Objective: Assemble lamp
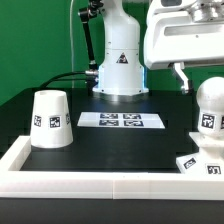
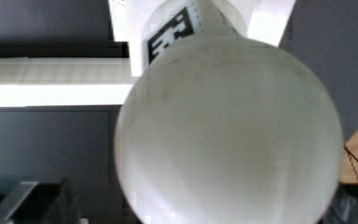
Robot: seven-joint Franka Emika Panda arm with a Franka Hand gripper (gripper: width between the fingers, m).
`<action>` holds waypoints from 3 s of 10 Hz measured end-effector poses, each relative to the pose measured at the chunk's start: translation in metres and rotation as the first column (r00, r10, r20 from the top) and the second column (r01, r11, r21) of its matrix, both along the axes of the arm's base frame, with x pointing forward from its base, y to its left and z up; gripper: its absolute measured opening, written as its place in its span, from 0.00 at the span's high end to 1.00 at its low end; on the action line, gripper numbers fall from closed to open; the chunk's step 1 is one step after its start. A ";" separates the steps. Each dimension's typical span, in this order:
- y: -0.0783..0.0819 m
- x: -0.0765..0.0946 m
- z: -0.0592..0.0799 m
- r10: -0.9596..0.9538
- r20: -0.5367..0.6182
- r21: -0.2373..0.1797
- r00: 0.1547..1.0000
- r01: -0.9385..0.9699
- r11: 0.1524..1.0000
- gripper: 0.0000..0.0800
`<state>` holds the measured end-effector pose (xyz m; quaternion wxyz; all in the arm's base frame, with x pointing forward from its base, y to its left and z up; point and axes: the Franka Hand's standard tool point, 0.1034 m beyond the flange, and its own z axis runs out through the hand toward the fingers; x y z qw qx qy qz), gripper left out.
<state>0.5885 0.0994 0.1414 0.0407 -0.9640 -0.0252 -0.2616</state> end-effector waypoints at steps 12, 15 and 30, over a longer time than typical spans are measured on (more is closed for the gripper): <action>-0.004 -0.007 -0.009 0.020 -0.227 0.010 0.974 -0.018 1.000 0.13; -0.003 -0.011 -0.012 0.040 -0.411 0.029 0.911 -0.030 0.999 0.13; -0.004 -0.001 -0.022 -0.170 -0.508 0.043 0.844 0.223 0.974 0.28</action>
Offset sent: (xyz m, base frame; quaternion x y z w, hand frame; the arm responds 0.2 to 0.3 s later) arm 0.0000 0.0000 0.0000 0.0000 0.0000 0.0000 1.0000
